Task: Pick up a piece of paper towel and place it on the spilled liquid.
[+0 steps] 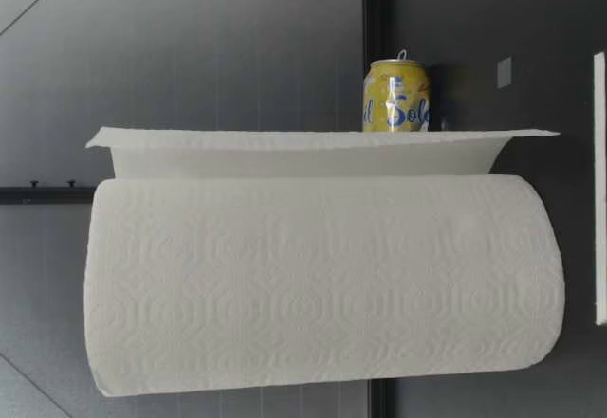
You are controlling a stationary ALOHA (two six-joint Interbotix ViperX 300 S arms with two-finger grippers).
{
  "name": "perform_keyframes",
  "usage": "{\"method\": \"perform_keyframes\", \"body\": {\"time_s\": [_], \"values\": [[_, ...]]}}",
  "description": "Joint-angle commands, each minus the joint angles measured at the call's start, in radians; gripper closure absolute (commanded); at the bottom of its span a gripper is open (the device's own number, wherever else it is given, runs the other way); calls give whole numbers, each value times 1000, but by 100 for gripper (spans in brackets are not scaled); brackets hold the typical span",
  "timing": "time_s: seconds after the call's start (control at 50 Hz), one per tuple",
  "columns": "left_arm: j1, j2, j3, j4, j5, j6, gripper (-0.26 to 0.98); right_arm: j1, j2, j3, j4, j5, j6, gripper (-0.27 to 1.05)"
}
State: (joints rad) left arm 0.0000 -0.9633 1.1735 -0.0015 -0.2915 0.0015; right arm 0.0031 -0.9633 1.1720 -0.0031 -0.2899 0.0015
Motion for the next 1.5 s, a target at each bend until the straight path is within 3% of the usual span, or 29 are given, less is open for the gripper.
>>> {"method": "perform_keyframes", "body": {"time_s": [0.0,0.22,0.34,0.5,0.76,0.88,0.96,1.1,1.2,1.34,1.48], "values": [[-9,14,-15,-2,-8,8,60,0,6,-12,0,-8,-5,79],[2,28,-46,-6,-2,-5,64,-5,61,-64,0,5,-3,83],[71,58,-74,-34,0,-2,64,-20,143,-123,0,75,-3,83],[156,137,-167,-29,87,17,64,-40,252,-247,-15,299,-5,83],[209,287,-336,-26,245,83,64,-38,388,-511,-192,795,11,83],[219,322,-382,-26,287,83,64,23,462,-624,-324,997,55,83],[221,347,-417,-26,336,83,64,100,517,-687,-476,1131,169,83],[221,385,-468,-25,431,87,64,279,611,-730,-841,1413,495,83],[222,387,-465,-21,449,91,64,410,676,-729,-1083,1559,773,82],[232,385,-433,-20,448,87,64,503,746,-727,-1209,1578,1080,82],[258,383,-405,-20,416,86,64,522,847,-724,-1307,1591,1385,82]]}}
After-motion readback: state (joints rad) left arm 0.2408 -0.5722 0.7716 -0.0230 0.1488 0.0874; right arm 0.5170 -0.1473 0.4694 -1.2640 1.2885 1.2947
